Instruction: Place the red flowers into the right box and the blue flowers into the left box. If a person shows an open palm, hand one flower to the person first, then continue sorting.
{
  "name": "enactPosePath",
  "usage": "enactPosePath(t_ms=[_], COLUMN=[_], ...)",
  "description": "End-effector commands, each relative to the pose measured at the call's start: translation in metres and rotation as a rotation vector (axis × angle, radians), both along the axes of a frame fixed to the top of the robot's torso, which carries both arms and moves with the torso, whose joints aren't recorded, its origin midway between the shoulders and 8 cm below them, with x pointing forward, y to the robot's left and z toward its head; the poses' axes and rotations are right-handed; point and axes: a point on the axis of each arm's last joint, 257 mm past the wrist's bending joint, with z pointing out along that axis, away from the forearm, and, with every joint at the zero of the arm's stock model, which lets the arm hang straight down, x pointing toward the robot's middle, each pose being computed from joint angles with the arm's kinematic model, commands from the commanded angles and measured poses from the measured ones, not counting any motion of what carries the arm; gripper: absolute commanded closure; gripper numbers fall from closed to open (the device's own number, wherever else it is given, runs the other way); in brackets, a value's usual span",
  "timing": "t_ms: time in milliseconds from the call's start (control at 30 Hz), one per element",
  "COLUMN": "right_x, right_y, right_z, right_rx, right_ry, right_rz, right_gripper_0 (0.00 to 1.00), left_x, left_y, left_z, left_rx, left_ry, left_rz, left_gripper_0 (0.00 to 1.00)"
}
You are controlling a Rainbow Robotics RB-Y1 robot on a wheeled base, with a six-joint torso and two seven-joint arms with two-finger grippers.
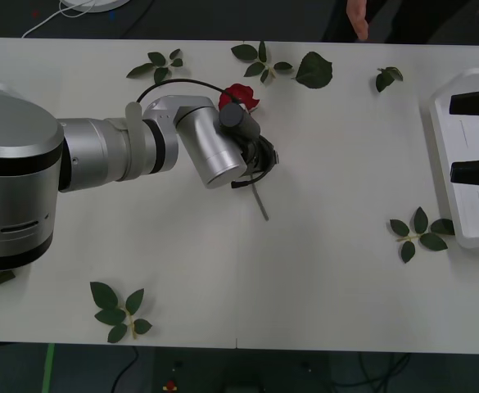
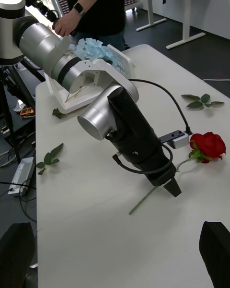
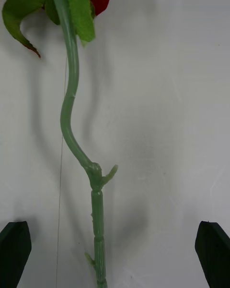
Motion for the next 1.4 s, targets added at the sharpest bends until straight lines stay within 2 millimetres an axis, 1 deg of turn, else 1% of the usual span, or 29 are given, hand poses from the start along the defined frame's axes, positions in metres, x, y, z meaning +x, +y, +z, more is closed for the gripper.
enactPosePath(t_ms=[33, 400, 433, 467, 500, 533, 567, 600, 1400], right_x=[-0.0007, -0.0007, -0.0007, -0.0007, -0.0007, -0.0007, -0.0007, -0.0007, -0.0007], right_y=[-0.0053, -0.0053, -0.0053, -0.0053, -0.0053, -0.0053, -0.0053, -0.0053, -0.0053], right_z=[0.0067, 0.0067, 0.0067, 0.0067, 0.0067, 0.0067, 0.0067, 0.0067, 0.0067], right_rx=[-0.044, -0.044, -0.044, -0.044, -0.044, -0.044, -0.044, -0.044, -0.044], right_ry=[-0.043, -0.043, -0.043, -0.043, -0.043, -0.043, -0.043, -0.043, -0.043], right_rz=[0.007, 0.007, 0.007, 0.007, 0.007, 0.007, 0.007, 0.007, 0.007], right_gripper_0=[0.0, 0.0, 0.0, 0.0, 0.0, 0.0, 0.0, 0.0, 0.0], left_x=[0.0023, 0.0046, 0.0046, 0.0051, 0.0064, 0.0058, 0.0061, 0.0066, 0.0118], left_y=[-0.0135, -0.0135, -0.0142, -0.0135, -0.0127, -0.0131, -0.0127, -0.0129, -0.0096], left_z=[0.0126, 0.0133, 0.0134, 0.0131, 0.0143, 0.0136, 0.0136, 0.0146, 0.0181], left_rx=[0.063, 0.081, 0.086, 0.094, 0.102, 0.103, 0.108, 0.111, 0.136], left_ry=[-0.063, -0.09, -0.094, -0.101, -0.107, -0.108, -0.11, -0.113, -0.138], left_rz=[-0.091, -0.119, -0.124, -0.131, -0.134, -0.139, -0.141, -0.145, -0.157], left_gripper_0=[0.0, 0.0, 0.03, 0.26, 0.54, 0.68, 0.89, 0.99, 1.0])
